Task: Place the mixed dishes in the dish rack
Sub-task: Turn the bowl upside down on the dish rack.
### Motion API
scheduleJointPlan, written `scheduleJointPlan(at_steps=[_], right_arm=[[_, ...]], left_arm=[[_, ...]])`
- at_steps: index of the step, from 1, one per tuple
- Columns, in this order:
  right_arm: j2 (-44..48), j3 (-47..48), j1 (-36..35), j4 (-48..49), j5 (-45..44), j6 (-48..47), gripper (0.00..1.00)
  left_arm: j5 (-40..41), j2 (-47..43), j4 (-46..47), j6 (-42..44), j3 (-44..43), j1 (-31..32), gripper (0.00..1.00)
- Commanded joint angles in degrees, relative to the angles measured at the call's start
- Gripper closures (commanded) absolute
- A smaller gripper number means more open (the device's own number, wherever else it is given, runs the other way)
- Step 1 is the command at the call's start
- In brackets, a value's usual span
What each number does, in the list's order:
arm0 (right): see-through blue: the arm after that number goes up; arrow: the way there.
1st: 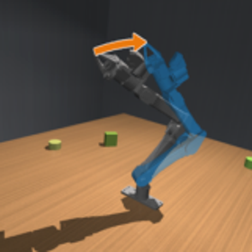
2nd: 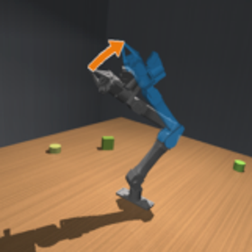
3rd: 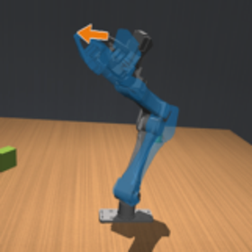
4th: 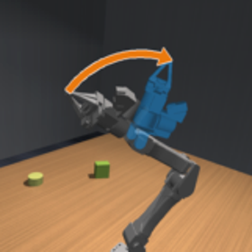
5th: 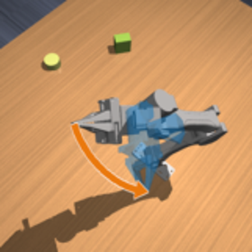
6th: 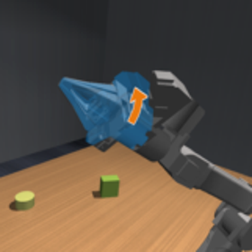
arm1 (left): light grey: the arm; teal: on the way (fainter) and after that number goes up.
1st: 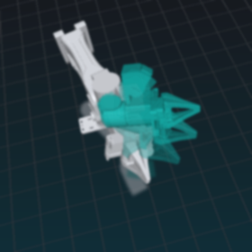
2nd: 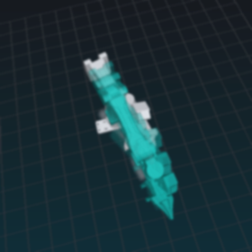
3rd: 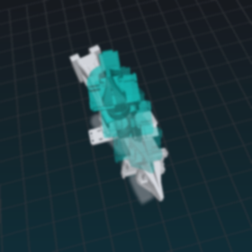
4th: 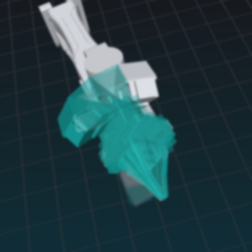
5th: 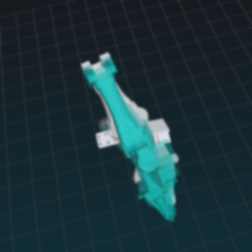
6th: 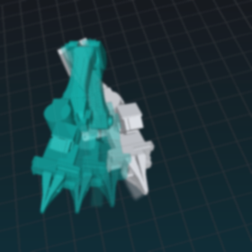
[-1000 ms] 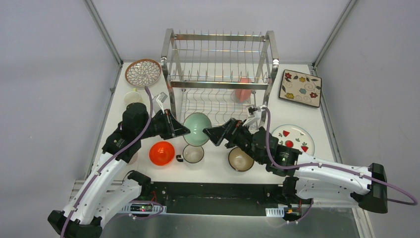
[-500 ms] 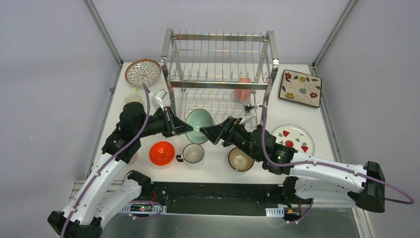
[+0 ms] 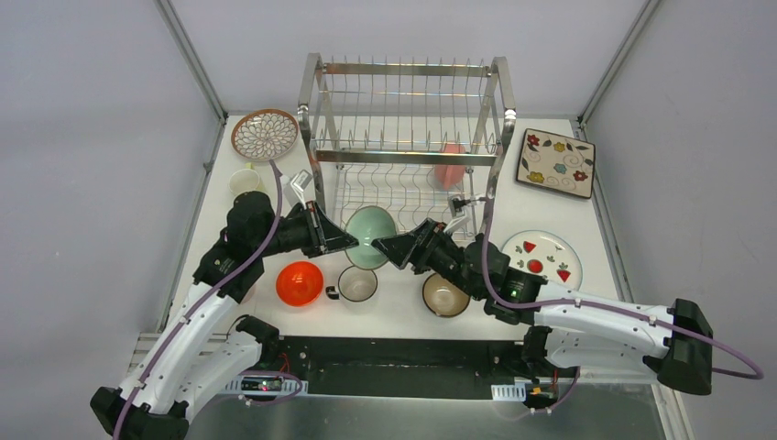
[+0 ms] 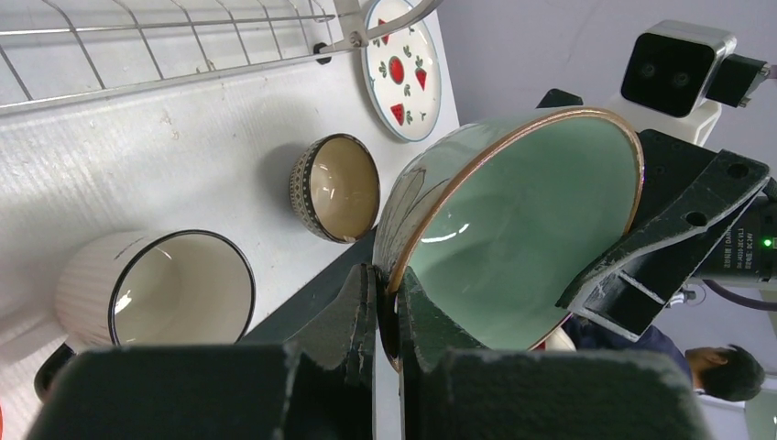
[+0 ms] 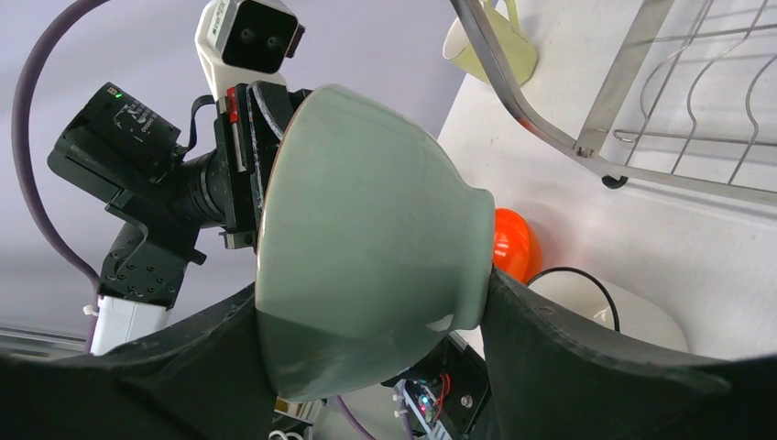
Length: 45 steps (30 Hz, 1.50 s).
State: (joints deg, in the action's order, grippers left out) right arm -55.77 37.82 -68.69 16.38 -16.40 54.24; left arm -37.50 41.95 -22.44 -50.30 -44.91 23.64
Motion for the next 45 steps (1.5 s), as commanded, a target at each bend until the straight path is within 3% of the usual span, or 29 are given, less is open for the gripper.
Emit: scheduleJointPlan(at_steps=[1,9,16,29,30,32,33,39,45], right_arm=[[0.7,-1.4,1.0,2.4,0.7,3.1,0.43],[-2.7,-1.9,4.2,3.9,4.0,3.5,0.52],[-5.2,-3.6,6.8,4.9,4.3,6.0,0.54],[-7.0,-4.4,11.3,4.7,3.5,5.7,0.60],[-6.9,-4.3,11.4,4.3,3.4,5.4,0.60],[-6.4,-4.1,11.8,3.2,2.6,4.6,0.60],[-6.0,-4.0,12.0,2.8,2.2,4.2,0.60],[-5.5,-2.6,13.0,0.2,-0.5,0.5,0.60],[-7.1,-0.7,13.1,-2.1,-3.8,-3.9,0.60]], left_arm=[[1.4,-1.3,7.0,-0.3,1.6,0.0,1.00],[2.9,0.9,6.6,1.9,5.4,0.0,0.88],[3.8,3.5,5.9,2.9,6.5,0.0,0.71],[5.5,4.6,-2.4,11.1,2.0,0.0,0.46],[6.2,4.6,-3.5,12.5,1.2,0.0,0.42],[8.8,4.7,-7.1,17.2,-1.1,0.0,0.19],[10.6,4.8,-9.3,19.3,-3.1,0.0,0.15],[17.9,4.3,-16.0,28.8,-8.5,0.0,0.01],[27.9,2.1,-17.1,35.6,-7.2,0.0,0.01]])
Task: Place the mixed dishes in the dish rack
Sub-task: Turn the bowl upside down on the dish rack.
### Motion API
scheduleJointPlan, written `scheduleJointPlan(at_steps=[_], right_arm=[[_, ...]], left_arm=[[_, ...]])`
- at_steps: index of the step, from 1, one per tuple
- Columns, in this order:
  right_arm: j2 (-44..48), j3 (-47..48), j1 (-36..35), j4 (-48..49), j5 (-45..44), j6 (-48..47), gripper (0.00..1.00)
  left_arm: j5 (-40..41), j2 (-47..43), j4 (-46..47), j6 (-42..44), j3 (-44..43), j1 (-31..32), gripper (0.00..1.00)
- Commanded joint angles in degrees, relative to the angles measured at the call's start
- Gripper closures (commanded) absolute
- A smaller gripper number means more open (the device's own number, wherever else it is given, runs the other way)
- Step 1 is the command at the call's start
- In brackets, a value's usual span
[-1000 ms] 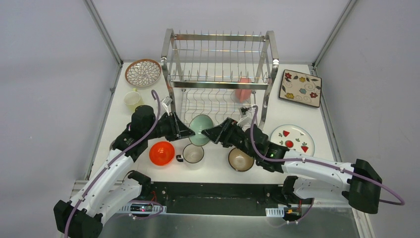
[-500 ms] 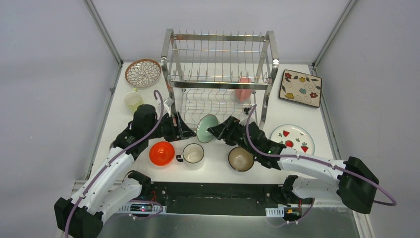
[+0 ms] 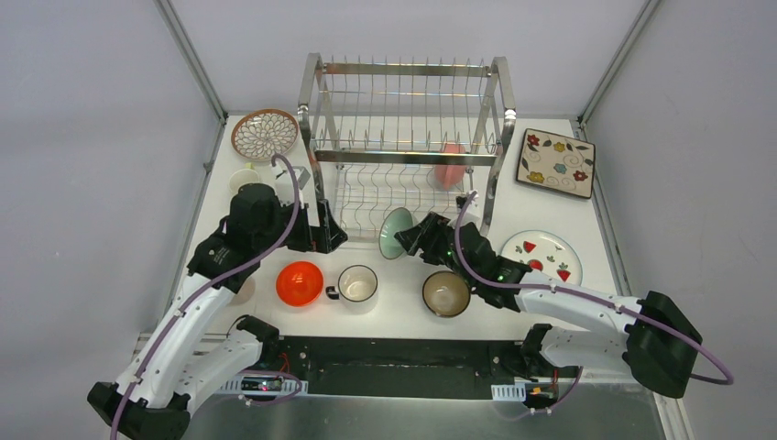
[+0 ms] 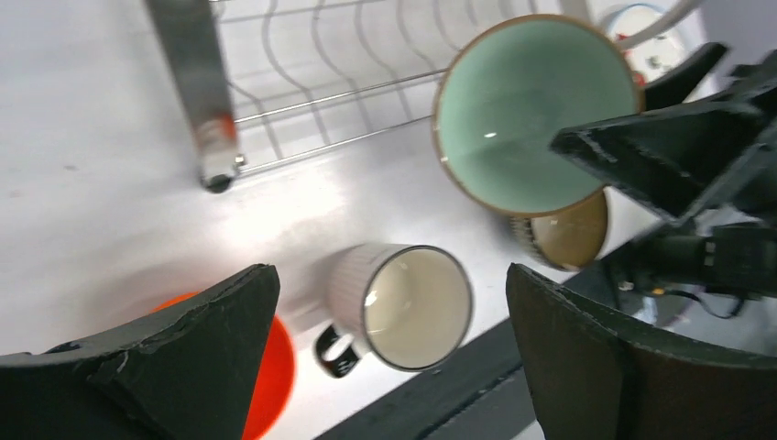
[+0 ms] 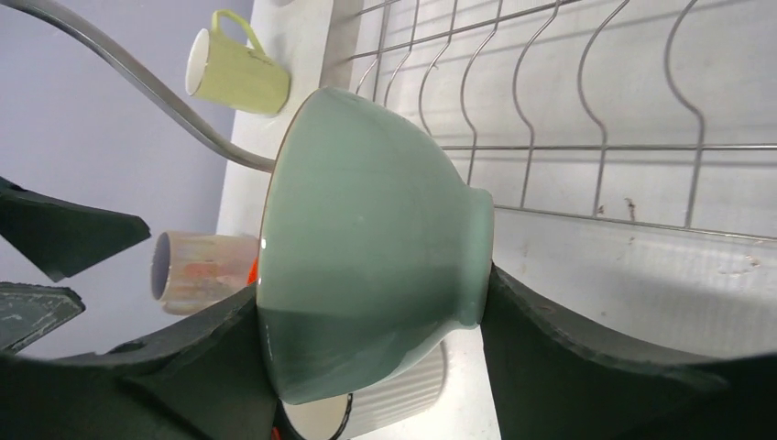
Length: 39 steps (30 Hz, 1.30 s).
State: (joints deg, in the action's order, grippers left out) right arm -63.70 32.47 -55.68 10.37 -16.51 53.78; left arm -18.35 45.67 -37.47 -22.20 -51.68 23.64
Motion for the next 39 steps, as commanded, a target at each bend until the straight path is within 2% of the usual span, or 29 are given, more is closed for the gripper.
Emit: scheduleJointPlan(at_steps=[1,16,39], right_arm=[[0.5,4.6,0.2,3.8,-4.2,-3.7,0.61],[-4.5,9.6,0.2,2.5,-8.7,-11.7,0.61],[-10.1,13.3,0.4,1.5,-17.9,-32.3,0.64]], left_arm=[[9.4,-2.1,-2.1,7.8,-0.2,0.0,0.01],[13.6,-10.3,-1.5,10.2,1.3,0.0,0.01],[12.6,-11.3,-0.4,10.9,2.2,0.0,0.01]])
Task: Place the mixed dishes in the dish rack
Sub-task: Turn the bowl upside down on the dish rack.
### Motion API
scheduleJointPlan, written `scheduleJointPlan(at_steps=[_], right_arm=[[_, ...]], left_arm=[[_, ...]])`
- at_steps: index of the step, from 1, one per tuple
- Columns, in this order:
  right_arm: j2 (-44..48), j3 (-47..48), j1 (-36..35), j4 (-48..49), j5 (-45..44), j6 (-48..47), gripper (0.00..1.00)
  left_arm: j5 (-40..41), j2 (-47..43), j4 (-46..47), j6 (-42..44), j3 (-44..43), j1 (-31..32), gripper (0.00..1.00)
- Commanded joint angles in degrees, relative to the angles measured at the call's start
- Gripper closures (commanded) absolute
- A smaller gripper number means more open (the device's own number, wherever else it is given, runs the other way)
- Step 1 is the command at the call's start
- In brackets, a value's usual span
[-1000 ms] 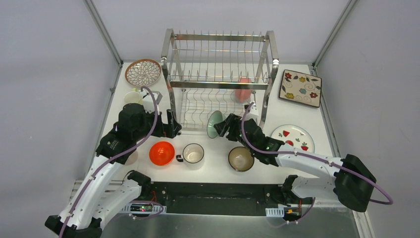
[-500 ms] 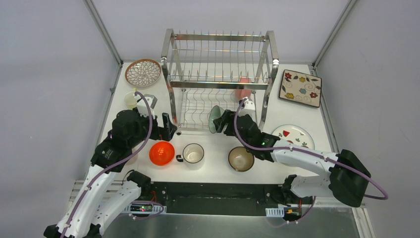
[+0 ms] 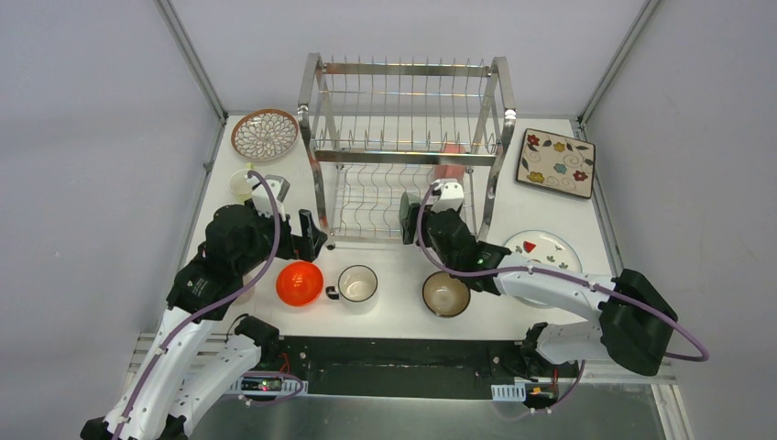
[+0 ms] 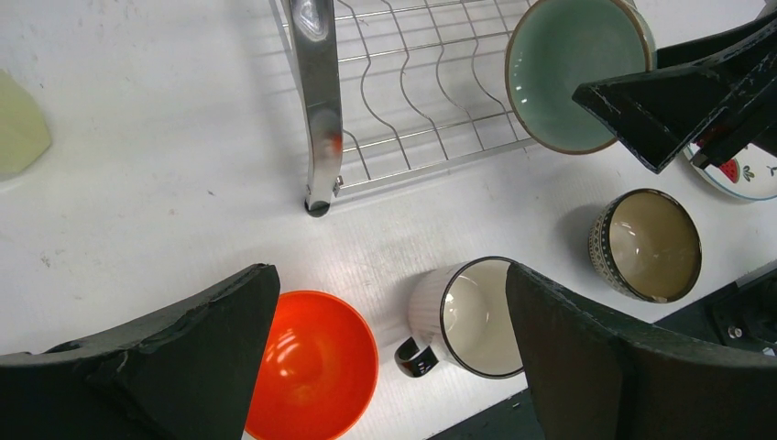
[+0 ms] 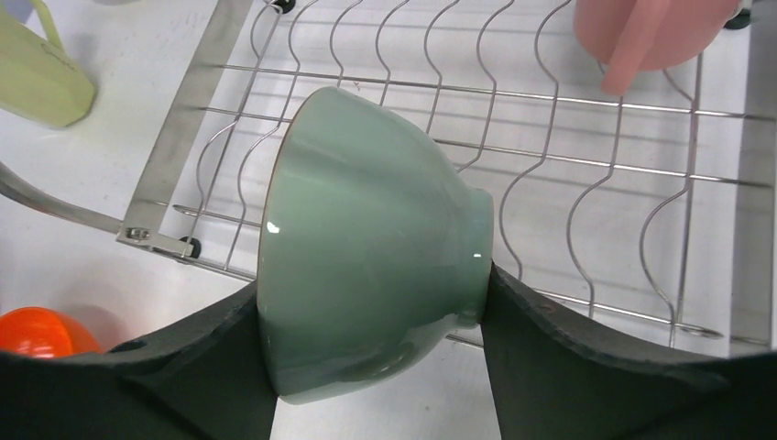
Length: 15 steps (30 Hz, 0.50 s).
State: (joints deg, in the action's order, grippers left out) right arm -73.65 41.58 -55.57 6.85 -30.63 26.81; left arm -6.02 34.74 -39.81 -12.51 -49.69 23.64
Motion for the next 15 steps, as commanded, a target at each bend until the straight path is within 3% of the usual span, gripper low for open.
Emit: scheduleJointPlan(at_steps=[1,15], right_arm=[[-0.4,4.4,0.2,5.0,-4.1,-6.2,0.65],[-5.1,9.0,0.1,2.3,-11.7,-22.4,0.68]], left_arm=[[0.3,-0.4,1.9,1.1,0.2,0.0,0.01],[0.6,-1.0,1.9,1.3,0.3,0.0,0.01]])
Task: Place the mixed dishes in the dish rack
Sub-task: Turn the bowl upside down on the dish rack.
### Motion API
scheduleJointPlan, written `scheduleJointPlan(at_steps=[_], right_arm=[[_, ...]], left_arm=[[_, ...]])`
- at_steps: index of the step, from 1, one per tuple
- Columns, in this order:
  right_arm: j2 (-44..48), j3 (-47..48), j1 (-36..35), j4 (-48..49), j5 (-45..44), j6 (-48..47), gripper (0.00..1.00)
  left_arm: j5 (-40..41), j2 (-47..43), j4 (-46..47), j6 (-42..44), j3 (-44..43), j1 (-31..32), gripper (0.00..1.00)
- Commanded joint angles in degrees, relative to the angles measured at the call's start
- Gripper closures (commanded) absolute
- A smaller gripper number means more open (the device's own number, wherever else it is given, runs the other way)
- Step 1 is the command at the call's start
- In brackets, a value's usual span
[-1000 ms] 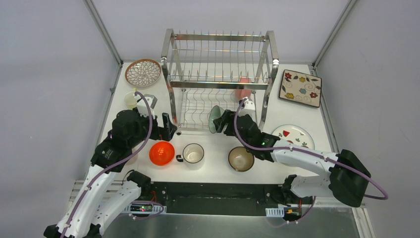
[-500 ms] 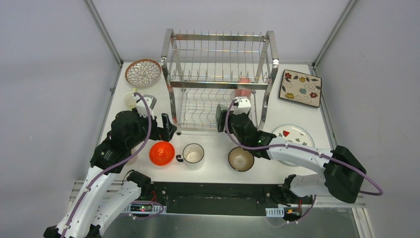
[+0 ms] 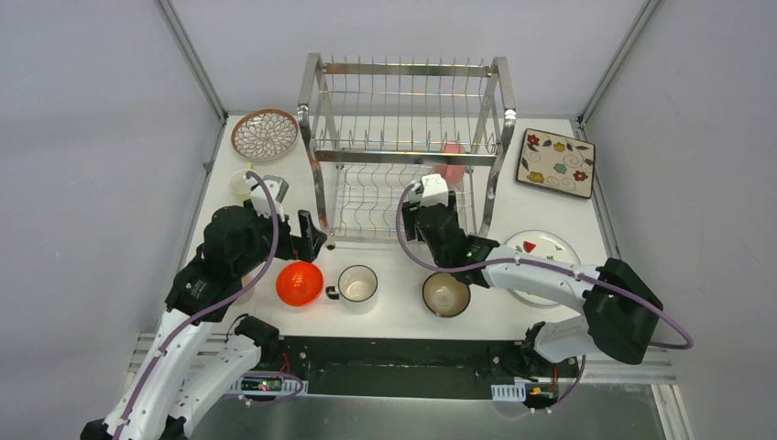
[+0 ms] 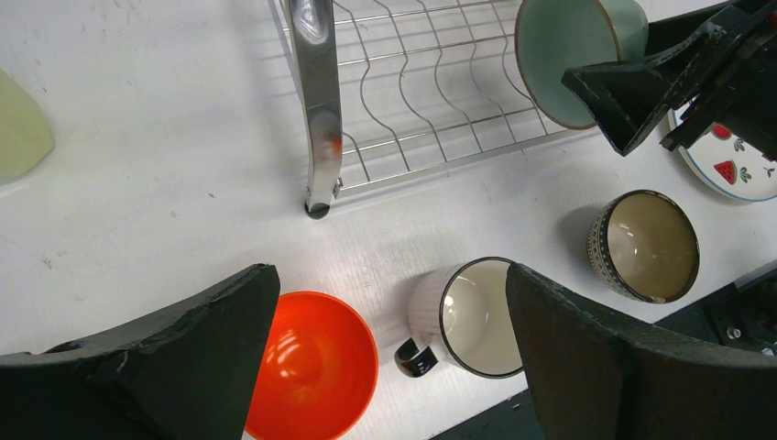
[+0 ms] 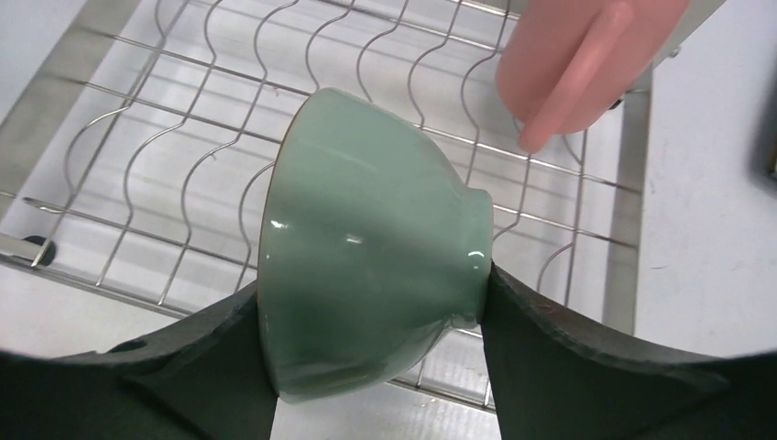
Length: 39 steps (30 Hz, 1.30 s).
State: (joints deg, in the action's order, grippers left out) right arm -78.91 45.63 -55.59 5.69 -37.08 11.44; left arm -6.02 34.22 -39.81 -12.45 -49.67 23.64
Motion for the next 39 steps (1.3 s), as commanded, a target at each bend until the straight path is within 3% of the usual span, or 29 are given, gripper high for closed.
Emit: scheduleJointPlan(at_steps=[1,11,31,39], right_arm=[[-0.1,5.3,0.1,3.3,-5.9,-8.4,0.69],[-3.8,7.2,0.1,2.8,-14.5,-22.3,0.70],[-11.8,10.1,1.7,1.8,-23.5,-36.7,0.73],[-13.9,10.5,3.7,1.4,-24.3,-37.6,0.73]], left_arm=[[0.7,-0.6,1.9,1.3,0.3,0.0,0.01],[0.7,-0.8,1.9,1.4,0.3,0.0,0.01],[0.4,-0.8,1.8,1.5,0.3,0.0,0.01],[0.3,-1.0,1.9,1.5,0.3,0.0,0.01]])
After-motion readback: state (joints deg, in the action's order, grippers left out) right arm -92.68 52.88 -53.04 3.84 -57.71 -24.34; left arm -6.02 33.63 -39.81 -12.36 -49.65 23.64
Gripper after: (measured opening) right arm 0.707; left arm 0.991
